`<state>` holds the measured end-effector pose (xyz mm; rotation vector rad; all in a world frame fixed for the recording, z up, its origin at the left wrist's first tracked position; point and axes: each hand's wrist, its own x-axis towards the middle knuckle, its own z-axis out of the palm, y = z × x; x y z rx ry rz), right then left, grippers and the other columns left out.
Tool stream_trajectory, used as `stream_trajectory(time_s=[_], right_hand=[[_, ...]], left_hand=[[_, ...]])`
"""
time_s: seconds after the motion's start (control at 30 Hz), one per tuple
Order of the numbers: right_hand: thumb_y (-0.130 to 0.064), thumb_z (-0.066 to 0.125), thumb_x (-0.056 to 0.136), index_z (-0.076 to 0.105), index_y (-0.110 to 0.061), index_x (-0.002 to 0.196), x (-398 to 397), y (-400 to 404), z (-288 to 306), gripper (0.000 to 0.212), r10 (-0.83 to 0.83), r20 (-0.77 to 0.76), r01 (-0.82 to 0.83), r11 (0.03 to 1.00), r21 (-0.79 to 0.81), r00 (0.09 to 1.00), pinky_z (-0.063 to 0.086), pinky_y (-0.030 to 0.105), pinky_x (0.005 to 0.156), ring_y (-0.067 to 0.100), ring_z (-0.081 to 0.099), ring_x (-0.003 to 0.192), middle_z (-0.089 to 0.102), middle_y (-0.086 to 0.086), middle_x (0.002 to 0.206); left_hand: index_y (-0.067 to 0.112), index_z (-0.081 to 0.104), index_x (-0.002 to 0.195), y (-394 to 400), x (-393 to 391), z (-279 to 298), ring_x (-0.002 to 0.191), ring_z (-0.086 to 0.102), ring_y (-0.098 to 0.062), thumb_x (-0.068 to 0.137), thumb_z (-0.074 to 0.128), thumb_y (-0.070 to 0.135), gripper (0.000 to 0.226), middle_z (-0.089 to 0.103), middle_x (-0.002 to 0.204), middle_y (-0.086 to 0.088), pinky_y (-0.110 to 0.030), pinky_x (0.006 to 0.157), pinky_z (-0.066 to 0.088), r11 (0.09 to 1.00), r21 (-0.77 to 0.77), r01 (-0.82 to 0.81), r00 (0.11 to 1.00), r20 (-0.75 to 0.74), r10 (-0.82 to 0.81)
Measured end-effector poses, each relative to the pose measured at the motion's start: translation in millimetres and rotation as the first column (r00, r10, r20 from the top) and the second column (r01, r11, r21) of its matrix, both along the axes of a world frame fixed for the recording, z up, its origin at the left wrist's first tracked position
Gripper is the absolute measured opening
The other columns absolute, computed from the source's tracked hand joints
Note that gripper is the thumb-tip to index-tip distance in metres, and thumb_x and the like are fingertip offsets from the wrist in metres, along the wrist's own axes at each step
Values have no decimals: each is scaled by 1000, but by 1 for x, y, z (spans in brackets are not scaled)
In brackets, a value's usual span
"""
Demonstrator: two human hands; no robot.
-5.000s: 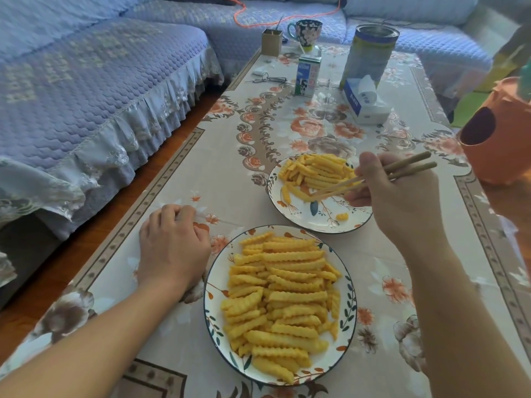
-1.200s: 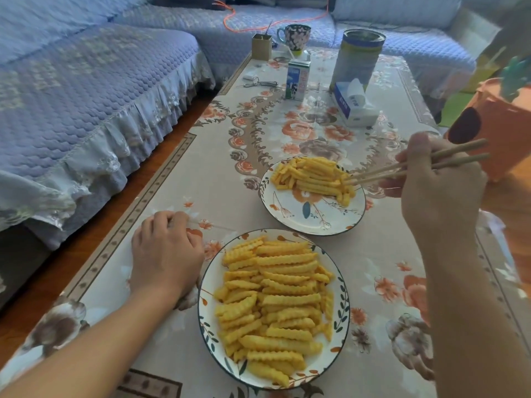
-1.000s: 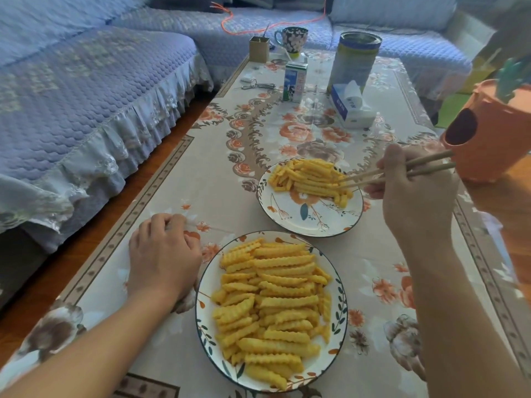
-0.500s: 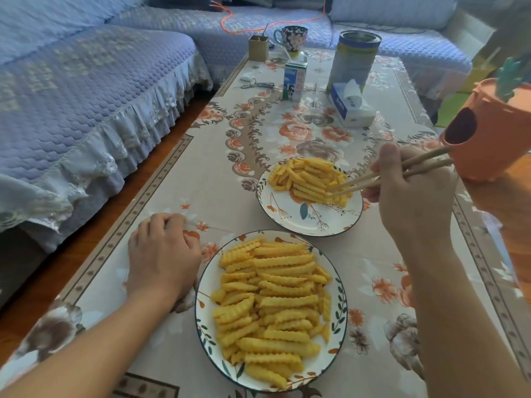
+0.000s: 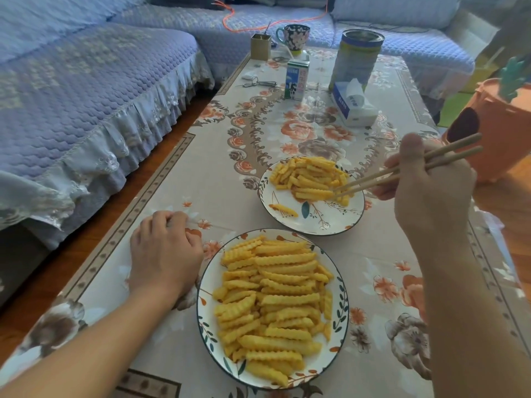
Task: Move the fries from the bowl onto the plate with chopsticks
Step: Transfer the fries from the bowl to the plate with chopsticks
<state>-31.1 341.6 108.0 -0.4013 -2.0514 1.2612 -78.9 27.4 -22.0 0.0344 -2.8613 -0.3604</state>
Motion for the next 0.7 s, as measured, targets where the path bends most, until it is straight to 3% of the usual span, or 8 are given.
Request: stream_trajectory(time_s=[0.17,0.27,0.47,0.7], right_hand=[[-40,45,108,64,-12,73,7,-5,16,49,114,-53,-123,968,-218,992,60,35,49,23,68,46,66,3,52],[-37,45,108,63,-8,71,9,-12,22,51,208,-69,-219,926,-306,976,57,32,45,26,67,44,65,7,51],[-44,49,106,66,-12,74,8,-9,16,48,117,12,-114,984,-135,993,62,44,53,27,70,48,69,6,57],[-41,56,103,69,-18,76,0,-20,1,38,160,91,-154,986,-68,983,63,39,57,21,73,53,72,6,62]], left_hand=[[12,65,115,0,0,0,109,52,-37,84,38,29,44,60,117,-16,-53,95,45,1000,-7,7,1000,-2,-7],[11,65,114,0,0,-1,108,52,-37,87,50,22,33,59,116,-16,-53,94,45,1000,-9,-3,1000,-3,3],[11,65,114,-1,-2,-4,109,51,-36,87,57,17,28,59,116,-15,-53,95,44,1000,-11,-6,1000,-8,6],[11,65,114,-1,-2,-4,109,51,-36,87,58,16,29,59,116,-15,-53,96,44,1000,-11,-5,1000,-9,5]])
